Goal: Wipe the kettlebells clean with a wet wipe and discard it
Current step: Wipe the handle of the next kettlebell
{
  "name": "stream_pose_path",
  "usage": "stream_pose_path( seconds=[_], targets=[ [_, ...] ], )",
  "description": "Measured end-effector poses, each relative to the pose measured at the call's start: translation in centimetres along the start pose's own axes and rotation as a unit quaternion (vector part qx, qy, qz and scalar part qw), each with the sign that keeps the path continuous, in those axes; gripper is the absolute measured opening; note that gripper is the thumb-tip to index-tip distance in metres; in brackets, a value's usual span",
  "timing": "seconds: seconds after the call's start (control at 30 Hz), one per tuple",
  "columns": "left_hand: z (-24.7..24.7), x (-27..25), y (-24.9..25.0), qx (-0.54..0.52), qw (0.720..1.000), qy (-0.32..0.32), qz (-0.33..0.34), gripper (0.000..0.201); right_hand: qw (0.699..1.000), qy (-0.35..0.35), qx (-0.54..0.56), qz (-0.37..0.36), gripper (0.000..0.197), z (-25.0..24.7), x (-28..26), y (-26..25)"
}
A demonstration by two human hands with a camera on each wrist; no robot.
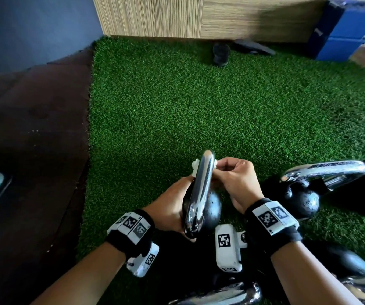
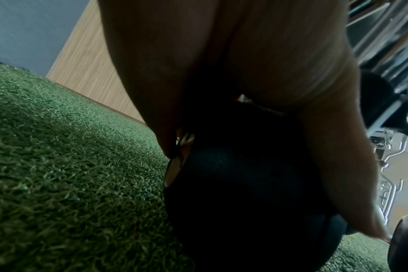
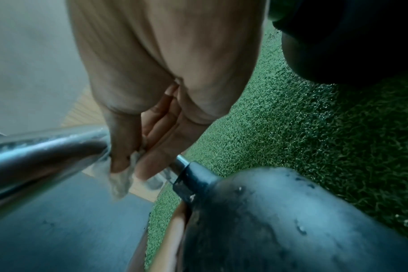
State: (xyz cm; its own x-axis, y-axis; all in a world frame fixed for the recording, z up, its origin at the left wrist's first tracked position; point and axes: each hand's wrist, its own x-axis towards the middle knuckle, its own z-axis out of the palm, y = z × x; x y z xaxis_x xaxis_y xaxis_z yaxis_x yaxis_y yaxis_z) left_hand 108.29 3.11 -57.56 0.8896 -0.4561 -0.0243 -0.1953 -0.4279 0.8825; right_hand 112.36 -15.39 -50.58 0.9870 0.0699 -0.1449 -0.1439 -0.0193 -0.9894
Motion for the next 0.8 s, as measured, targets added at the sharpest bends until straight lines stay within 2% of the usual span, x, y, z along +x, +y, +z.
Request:
stream_pose_path(
  seconds=[0.1,0.27,0.4,0.47,0.57,0.63,0.7,0.73,0.8],
  targets=[
    [0.0,0.2,0.2,0.002,1.0,-0.004,0.009,0.133,0.998,0.052,-0.004,0.036,0.018,0.8,0.1,0.2],
    [0.1,0.2,0.5,-0.024,0.999,-0.008,0.029,0.135,0.994,0.055,0.009,0.091,0.019,1.1,0.2,0.1],
    [0.1,0.3,0.8,-0.022,0.998,-0.013,0.058,0.131,0.988,0.06,-0.038,0.134,0.016,1.5,-0.1,0.4],
    [0.2,0.2,0.9,-0.018,0.998,-0.012,0.054,0.132,0.986,0.06,-0.066,0.142,0.02,1.8,-0.3,0.2],
    [-0.1,0.2,1.0,-0.003,0.998,-0.031,0.058,0.136,0.982,0.028,-0.126,0.14,0.032,1.8,-0.4,-0.6],
    [-0.4,-0.4,1.3,0.076,0.996,-0.025,0.049,0.138,0.974,-0.012,-0.177,0.144,0.024,1.4,-0.5,-1.4],
    [-0.1,-1.4,1.3,0.168,0.985,-0.009,0.026,0.143,0.963,-0.03,-0.247,0.105,0.015,0.6,-0.7,-2.3],
    [0.5,-1.9,1.3,0.212,0.977,0.005,0.019,0.144,0.958,-0.033,-0.276,0.063,0.017,0.1,-0.8,-2.9],
    [1.7,-2.7,1.6,0.232,0.971,0.053,-0.002,0.143,0.931,-0.054,-0.356,-0.059,0.037,-0.4,-1.0,-4.6]
  ],
)
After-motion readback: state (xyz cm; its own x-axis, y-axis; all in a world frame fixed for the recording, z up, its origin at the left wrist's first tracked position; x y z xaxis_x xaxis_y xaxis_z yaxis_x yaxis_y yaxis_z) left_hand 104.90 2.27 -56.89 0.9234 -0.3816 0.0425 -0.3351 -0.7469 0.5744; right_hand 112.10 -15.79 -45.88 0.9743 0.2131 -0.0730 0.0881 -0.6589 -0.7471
